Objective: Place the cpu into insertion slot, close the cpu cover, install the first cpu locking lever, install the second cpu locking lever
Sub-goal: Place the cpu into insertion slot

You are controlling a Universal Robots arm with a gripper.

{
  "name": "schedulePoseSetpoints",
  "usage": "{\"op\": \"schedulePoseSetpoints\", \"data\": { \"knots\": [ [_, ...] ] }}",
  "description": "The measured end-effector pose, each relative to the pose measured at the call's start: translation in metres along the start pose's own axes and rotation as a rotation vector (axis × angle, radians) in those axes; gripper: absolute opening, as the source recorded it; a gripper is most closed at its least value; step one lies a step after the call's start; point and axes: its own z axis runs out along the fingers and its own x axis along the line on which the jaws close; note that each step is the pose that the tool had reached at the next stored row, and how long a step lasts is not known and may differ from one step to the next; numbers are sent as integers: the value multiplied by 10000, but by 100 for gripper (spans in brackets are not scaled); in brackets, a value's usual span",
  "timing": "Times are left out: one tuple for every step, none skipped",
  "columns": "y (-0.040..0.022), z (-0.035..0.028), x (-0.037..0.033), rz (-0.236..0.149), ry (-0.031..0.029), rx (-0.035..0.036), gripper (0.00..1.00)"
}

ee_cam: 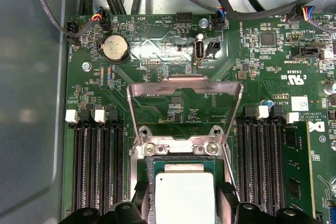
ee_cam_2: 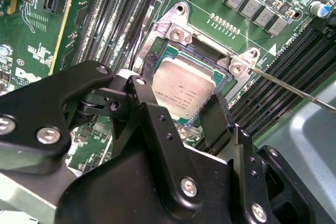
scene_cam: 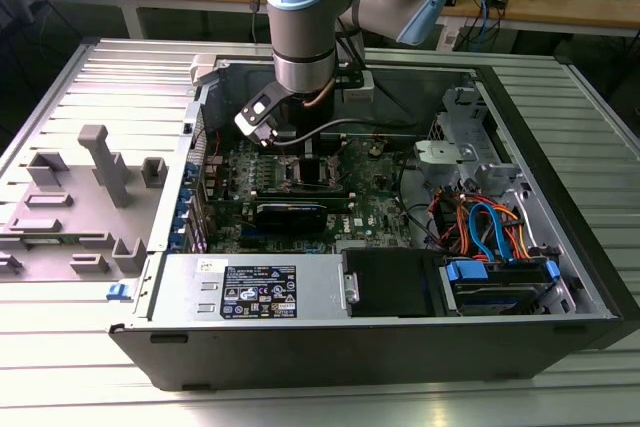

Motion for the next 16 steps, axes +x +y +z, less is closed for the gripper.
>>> {"op": "schedulePoseSetpoints", "data": {
  "knots": [
    [0, 0, 0, 0, -1, 1, 62],
    [0, 0, 0, 0, -3, 1, 62],
    [0, 1, 2, -1, -2, 1, 62],
    [1, 3, 5, -1, -2, 2, 62],
    [2, 5, 7, -1, -3, 3, 62],
    [6, 11, 11, 0, -4, 9, 62],
    [11, 18, 16, 1, 2, 10, 62],
    [12, 22, 18, 1, 3, 9, 62],
    [14, 24, 30, -2, -3, 11, 62],
    [15, 20, 32, -3, -19, 8, 62],
    [18, -9, 32, -3, -28, 7, 62],
    [17, -12, 31, -3, -32, 9, 62],
    [17, -10, 30, -4, -35, 11, 62],
    [16, -9, 30, -4, -35, 10, 62],
    [17, -9, 31, -4, -35, 10, 62],
    [17, -7, 31, -3, -33, 9, 62]
  ]
}}
